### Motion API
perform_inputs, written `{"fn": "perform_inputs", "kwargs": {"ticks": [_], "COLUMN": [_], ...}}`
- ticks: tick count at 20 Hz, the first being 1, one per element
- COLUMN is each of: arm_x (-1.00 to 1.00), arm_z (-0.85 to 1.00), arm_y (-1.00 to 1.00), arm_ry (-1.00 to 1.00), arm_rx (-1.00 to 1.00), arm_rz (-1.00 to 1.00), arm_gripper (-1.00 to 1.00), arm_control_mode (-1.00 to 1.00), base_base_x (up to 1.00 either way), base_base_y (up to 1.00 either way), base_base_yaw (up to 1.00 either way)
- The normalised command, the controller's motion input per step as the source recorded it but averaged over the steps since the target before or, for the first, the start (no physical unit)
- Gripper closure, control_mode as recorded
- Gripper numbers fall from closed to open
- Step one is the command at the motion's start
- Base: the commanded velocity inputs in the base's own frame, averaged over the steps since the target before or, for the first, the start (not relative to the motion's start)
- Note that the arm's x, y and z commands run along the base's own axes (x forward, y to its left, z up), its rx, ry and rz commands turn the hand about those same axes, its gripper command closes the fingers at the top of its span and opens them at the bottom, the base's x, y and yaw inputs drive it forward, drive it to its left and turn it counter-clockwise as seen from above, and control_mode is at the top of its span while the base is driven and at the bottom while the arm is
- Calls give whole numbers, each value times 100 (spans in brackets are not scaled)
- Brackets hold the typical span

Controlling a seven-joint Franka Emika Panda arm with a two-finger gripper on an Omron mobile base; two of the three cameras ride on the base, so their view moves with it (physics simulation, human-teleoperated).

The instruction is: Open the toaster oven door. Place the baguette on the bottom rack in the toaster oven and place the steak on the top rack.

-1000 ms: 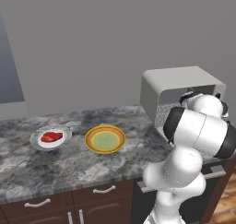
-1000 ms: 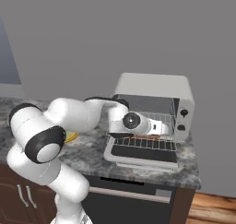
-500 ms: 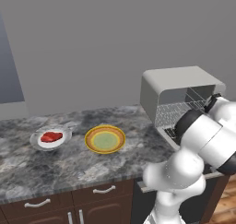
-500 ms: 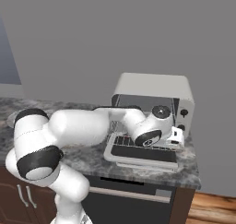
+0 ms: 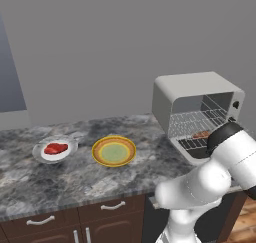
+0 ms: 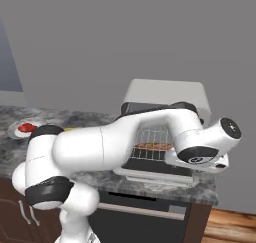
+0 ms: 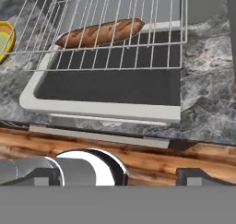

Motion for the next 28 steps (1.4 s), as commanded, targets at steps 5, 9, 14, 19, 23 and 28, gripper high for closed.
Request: {"fn": "perform_inputs", "kwargs": {"ticks": [5,9,14,19,23,28], "arm_x": [-11,-6,-6,-2,-18,-39], "arm_z": [87,41,-13,-19,11,32], "arm_y": [17,58,98,100,100,100], "arm_ry": [-11,-5,0,0,-10,-25], "arm_rx": [15,3,-10,-18,-16,-18], "arm_rz": [27,14,1,0,0,-2], "arm_gripper": [-100,-100,-100,-100,-100,-100], "arm_control_mode": [-100,-100,-100,-100,-100,-100], "base_base_x": [0,0,0,0,0,0], "base_base_y": [0,0,0,0,0,0], "base_base_yaw": [0,0,0,0,0,0]}}
